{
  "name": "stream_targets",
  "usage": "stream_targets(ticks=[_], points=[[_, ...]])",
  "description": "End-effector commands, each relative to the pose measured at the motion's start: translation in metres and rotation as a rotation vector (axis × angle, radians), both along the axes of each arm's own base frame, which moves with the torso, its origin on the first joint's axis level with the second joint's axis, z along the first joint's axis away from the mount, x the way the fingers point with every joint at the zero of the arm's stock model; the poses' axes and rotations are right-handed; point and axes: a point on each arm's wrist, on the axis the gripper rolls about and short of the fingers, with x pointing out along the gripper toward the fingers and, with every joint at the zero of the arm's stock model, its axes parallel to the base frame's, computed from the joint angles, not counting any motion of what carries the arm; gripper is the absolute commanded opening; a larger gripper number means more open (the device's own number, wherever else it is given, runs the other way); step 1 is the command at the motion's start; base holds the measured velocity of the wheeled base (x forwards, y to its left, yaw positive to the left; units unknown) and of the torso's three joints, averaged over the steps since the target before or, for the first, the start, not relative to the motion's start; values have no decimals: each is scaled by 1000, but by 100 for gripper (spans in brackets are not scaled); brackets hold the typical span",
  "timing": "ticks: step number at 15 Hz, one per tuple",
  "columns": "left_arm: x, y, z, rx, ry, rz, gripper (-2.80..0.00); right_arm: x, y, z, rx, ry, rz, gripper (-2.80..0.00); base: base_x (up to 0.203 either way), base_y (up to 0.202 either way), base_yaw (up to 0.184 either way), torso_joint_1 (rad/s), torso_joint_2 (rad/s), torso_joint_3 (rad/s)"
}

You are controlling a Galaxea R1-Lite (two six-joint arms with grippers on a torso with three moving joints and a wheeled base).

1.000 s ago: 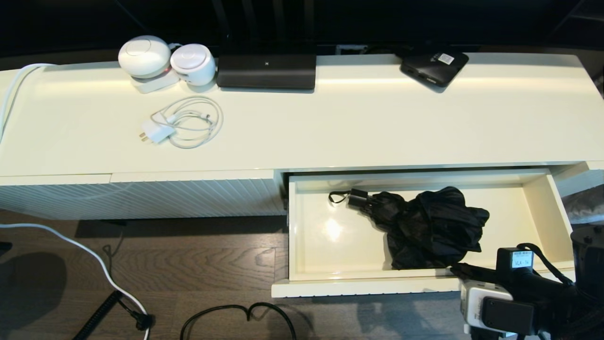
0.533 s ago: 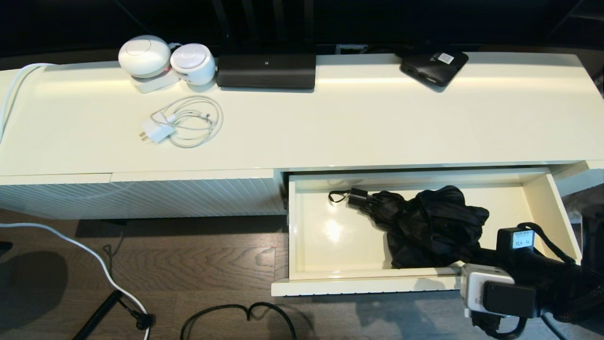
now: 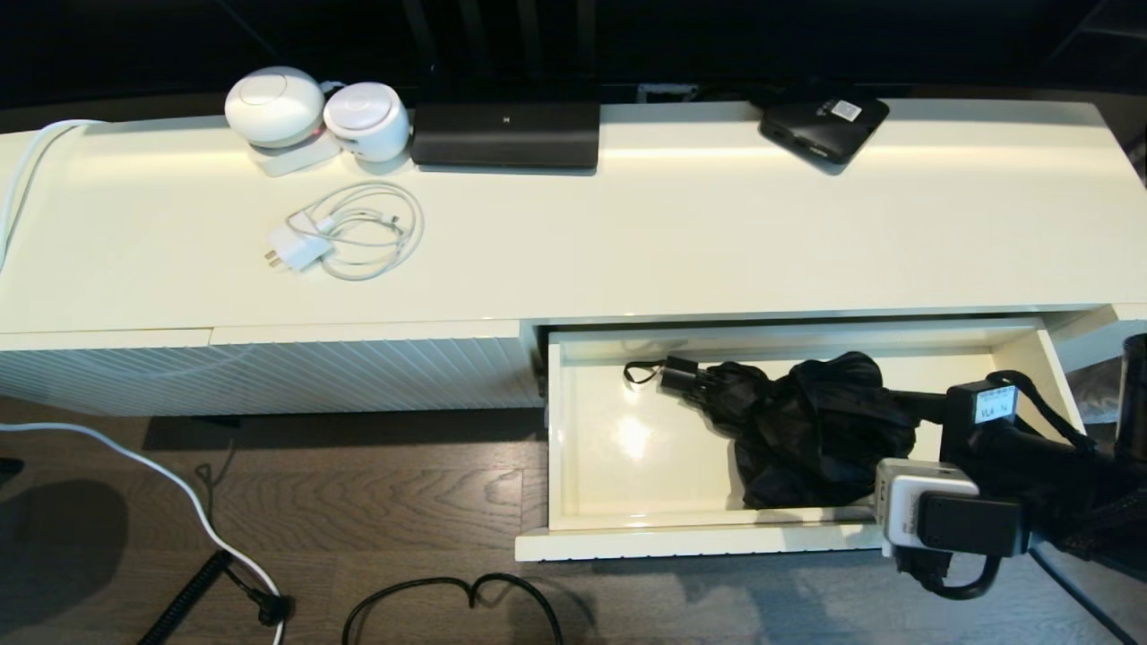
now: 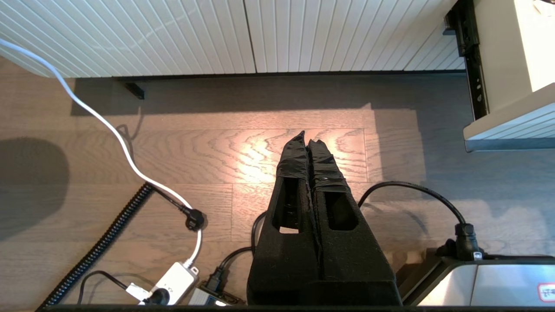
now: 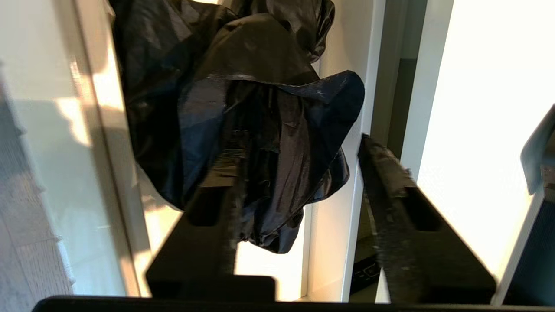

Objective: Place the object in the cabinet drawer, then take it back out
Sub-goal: Open the drawer

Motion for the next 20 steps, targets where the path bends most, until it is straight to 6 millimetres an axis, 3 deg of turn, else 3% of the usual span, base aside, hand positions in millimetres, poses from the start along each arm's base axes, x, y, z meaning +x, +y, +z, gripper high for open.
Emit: stream_targets(ticks=[1, 11, 20], points=[[0, 0, 0, -1, -2, 2, -280, 15, 0, -5, -23, 38, -31, 0, 0, 0, 0, 0, 0, 0], [0, 0, 0, 0, -2, 1, -280, 35, -3, -20, -46, 141, -70, 0, 0, 0, 0, 0, 0, 0], [0, 0, 0, -2, -2, 1, -280, 73, 1, -35, -61, 197, -99, 0, 0, 0, 0, 0, 0, 0]])
